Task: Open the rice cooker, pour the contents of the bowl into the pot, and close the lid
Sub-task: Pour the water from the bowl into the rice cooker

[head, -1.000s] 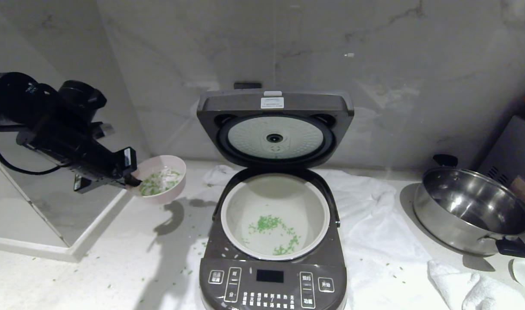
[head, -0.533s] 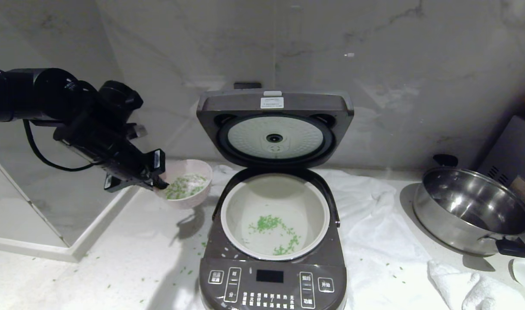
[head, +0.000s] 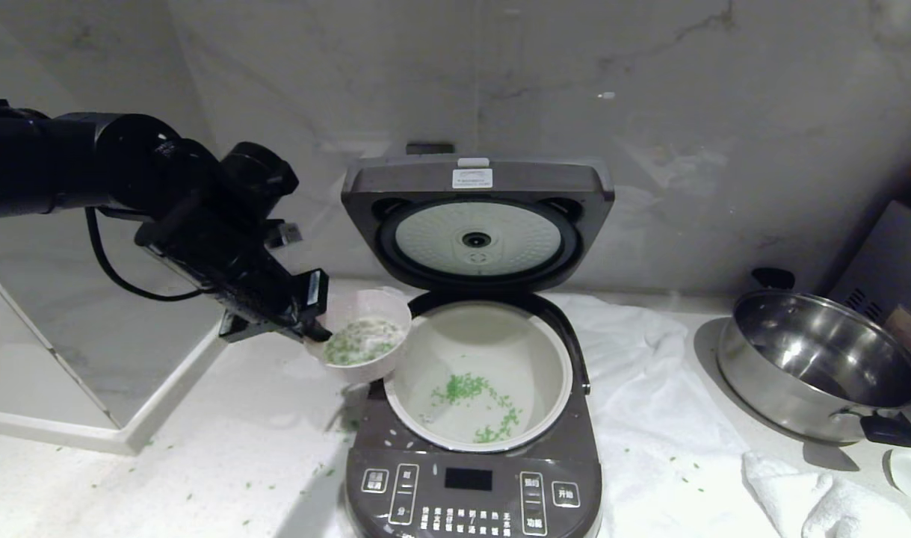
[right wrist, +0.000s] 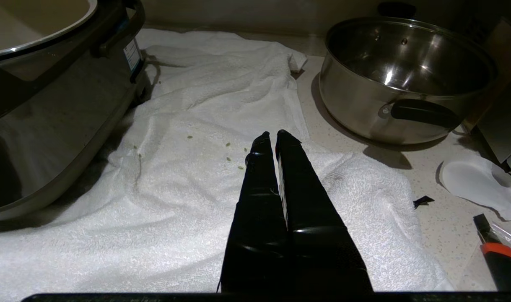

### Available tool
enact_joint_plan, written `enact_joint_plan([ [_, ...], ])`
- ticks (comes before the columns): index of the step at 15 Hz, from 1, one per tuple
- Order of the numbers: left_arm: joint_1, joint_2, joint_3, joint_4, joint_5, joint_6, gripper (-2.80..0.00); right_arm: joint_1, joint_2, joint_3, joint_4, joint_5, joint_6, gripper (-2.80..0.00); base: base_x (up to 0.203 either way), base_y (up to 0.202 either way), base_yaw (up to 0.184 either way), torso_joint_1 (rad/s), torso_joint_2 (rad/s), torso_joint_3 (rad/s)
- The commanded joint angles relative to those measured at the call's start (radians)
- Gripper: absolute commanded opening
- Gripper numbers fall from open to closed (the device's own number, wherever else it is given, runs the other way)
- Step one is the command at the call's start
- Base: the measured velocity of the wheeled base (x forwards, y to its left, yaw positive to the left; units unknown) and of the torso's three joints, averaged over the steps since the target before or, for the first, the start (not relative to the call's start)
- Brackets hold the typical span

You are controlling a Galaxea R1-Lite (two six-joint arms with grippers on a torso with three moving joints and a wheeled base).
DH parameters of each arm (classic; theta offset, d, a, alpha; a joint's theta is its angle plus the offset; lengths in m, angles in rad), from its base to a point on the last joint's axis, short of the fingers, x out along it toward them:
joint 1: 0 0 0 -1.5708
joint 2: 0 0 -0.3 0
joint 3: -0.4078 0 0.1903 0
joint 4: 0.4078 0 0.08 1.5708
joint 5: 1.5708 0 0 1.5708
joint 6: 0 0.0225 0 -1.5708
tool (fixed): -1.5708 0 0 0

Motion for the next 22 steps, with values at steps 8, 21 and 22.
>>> enact_joint_plan([
  [8, -0.155, 0.118, -0.118, 0.004, -0.001, -0.103, -2.8, 0.001, 0.001, 0.0, 0.0, 0.0, 0.001, -2.8, 0.0, 0.0, 0.0, 0.0, 0.0, 0.0],
  [21, -0.185, 0.067, -0.018, 0.007, -0.003, -0.129, -2.8, 0.0, 0.001, 0.0, 0.0, 0.0, 0.0, -2.8, 0.0, 0.0, 0.0, 0.0, 0.0, 0.0],
  [22, -0.183, 0.052, -0.007, 0.007, -0.003, -0.138, -2.8, 0.0, 0.001, 0.0, 0.0, 0.0, -0.001, -2.8, 0.0, 0.0, 0.0, 0.0, 0.0, 0.0],
])
